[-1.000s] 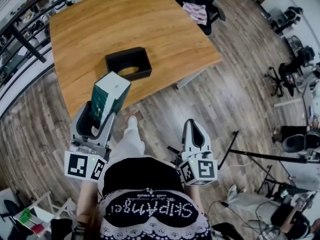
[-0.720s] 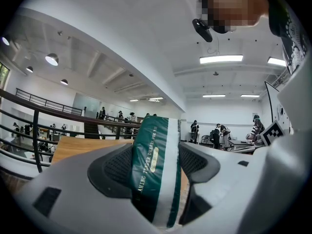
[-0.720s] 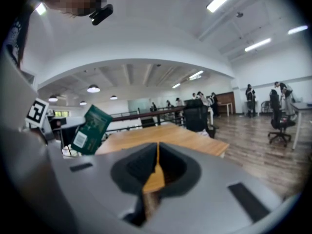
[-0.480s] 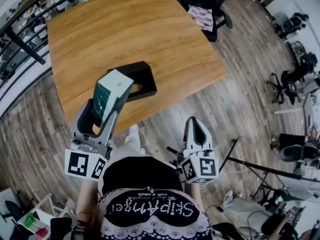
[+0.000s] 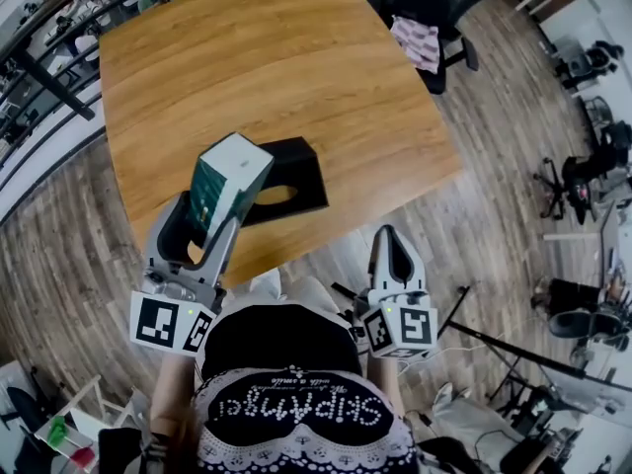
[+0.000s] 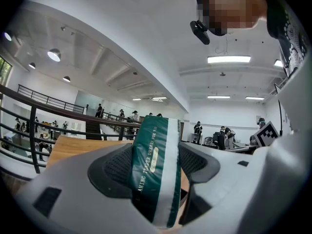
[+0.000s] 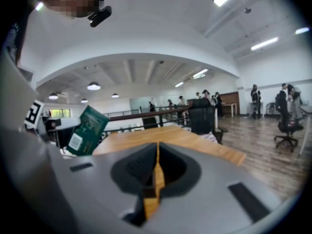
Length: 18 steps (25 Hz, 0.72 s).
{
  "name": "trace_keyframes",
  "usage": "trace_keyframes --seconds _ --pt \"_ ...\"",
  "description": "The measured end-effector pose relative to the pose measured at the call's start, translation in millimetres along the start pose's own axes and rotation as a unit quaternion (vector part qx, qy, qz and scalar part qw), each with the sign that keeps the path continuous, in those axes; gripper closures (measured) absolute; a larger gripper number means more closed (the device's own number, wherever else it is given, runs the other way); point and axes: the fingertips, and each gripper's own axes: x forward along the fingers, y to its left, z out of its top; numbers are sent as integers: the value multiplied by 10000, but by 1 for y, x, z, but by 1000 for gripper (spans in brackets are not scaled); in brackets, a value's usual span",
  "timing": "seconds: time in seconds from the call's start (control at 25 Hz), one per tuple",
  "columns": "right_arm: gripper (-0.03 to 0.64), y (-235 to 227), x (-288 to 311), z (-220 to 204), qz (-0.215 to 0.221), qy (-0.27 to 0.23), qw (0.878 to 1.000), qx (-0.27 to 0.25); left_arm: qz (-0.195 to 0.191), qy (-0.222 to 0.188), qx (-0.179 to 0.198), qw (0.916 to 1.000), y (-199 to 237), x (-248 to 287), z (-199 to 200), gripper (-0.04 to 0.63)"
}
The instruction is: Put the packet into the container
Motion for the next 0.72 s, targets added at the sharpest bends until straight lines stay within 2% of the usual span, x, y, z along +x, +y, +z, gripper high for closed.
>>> trace_keyframes --seconds 0.36,0.72 --pt "581 12 22 0 164 50 9998 -43 175 44 -55 9998 19 -4 -4 270" --pt "581 -3 33 0 263 125 9996 -35 324 94 -66 9994 14 6 -10 270"
